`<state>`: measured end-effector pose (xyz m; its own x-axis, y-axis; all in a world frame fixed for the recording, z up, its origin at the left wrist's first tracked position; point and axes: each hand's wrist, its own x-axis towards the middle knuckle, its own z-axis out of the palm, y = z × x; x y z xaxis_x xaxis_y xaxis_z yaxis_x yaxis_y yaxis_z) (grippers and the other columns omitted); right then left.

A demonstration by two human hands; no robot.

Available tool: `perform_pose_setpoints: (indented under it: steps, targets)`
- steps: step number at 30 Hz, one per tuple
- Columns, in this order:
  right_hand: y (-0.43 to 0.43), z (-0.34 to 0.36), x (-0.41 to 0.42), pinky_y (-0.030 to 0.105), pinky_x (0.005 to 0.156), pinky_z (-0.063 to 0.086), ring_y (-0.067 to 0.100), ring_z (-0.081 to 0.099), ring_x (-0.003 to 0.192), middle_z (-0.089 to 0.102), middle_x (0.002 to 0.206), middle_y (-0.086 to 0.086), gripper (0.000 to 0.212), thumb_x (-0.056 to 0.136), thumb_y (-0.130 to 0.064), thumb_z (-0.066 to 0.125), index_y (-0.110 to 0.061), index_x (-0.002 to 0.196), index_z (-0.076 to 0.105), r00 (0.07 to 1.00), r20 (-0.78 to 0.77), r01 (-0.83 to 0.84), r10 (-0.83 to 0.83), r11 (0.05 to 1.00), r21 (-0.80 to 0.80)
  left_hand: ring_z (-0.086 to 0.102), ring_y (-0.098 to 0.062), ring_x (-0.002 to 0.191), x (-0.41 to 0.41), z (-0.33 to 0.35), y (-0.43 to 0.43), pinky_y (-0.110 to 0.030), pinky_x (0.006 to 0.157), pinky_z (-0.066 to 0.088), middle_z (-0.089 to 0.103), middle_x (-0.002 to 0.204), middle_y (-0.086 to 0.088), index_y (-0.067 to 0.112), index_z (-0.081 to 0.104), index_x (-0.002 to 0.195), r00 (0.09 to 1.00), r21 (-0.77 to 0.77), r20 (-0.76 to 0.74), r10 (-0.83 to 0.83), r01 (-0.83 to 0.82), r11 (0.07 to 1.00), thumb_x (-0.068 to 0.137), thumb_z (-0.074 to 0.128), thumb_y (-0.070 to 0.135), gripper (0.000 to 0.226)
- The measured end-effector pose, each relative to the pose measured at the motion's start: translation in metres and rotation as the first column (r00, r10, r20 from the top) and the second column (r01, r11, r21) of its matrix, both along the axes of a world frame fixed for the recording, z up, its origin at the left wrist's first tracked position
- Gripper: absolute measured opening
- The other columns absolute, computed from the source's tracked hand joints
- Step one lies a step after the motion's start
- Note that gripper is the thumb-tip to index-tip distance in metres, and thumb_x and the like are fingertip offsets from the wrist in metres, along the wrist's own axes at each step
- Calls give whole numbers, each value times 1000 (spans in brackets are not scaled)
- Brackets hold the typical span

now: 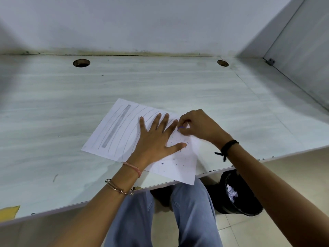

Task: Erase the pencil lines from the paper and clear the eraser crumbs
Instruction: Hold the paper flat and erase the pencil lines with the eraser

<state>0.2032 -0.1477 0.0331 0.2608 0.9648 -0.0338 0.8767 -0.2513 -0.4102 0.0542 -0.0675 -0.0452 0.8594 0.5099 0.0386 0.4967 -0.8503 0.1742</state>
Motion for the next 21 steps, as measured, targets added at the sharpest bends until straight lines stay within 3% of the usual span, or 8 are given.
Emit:
perform_pose_setpoints:
  steps: [3, 5, 7, 9, 15, 17, 19, 21]
  targets:
    - [-1, -9, 2, 18, 62, 37, 18, 58, 79, 64, 85, 6, 7, 79, -9, 65, -8, 84, 70, 991, 78, 100, -108, 990, 98, -17, -21, 149, 1, 2, 1, -69, 110, -12, -16, 162, 3, 39, -10, 153, 1000, 10, -21, 11, -11, 1000, 68, -6, 89, 99]
    - [-8, -9, -2, 13, 61, 36, 14, 57, 74, 61, 81, 2, 8, 78, -8, 66, -9, 84, 71, 997, 68, 40, -45, 996, 77, -18, -20, 149, -1, 4, 0, -68, 110, -14, -17, 162, 4, 39, -10, 153, 999, -8, -33, 10, -10, 1000, 72, 0, 91, 97]
    - [-21, -4, 3, 9, 58, 37, 3, 53, 63, 63, 77, -2, 7, 78, -7, 69, -11, 82, 73, 998, -58, 8, -6, 999, 34, -17, -19, 149, -3, 7, -2, -68, 110, -13, -16, 162, 5, 40, -6, 153, 999, -31, -32, 11, -12, 999, 76, 8, 86, 91]
    - [-31, 1, 13, 7, 55, 38, -2, 52, 56, 65, 76, -2, 5, 78, -7, 71, -10, 81, 73, 990, -133, 58, -53, 998, 32, -12, -18, 150, -3, 11, -1, -69, 109, -12, -9, 164, 6, 43, 1, 153, 1000, -41, -16, 24, -24, 999, 79, 14, 84, 86]
    - [-36, -5, 18, 6, 58, 39, 5, 53, 62, 65, 80, 2, 3, 80, -7, 69, -7, 83, 70, 989, -69, 134, -129, 988, 77, 6, -23, 148, 9, 17, -4, -70, 109, -7, 16, 159, 1, 44, 24, 149, 994, -54, 73, 84, -80, 995, 81, 26, 83, 79]
    - [-36, -5, 22, 5, 57, 39, 14, 57, 67, 64, 80, 0, 5, 80, -6, 68, -8, 85, 69, 978, -110, 189, -176, 975, 118, 2, -22, 148, 10, 14, -4, -70, 110, -8, 13, 160, 0, 44, 23, 149, 994, -51, 79, 82, -78, 996, 79, 23, 84, 81]
    - [-32, -5, 22, 7, 58, 41, 12, 58, 66, 63, 75, -3, 6, 79, -6, 69, -9, 85, 69, 954, -178, 271, -241, 948, 165, -6, -21, 150, 11, 12, -2, -69, 110, -10, 2, 163, 0, 43, 15, 151, 997, -47, 49, 64, -62, 997, 77, 16, 85, 85]
    - [-26, -6, 11, 9, 59, 44, 10, 60, 66, 65, 73, -4, 6, 77, -7, 71, -11, 81, 70, 952, -219, 250, -215, 956, 150, -12, -22, 150, 13, 9, 0, -69, 110, -12, -8, 164, 1, 44, 7, 153, 998, -35, 23, 54, -53, 998, 76, 12, 87, 88]
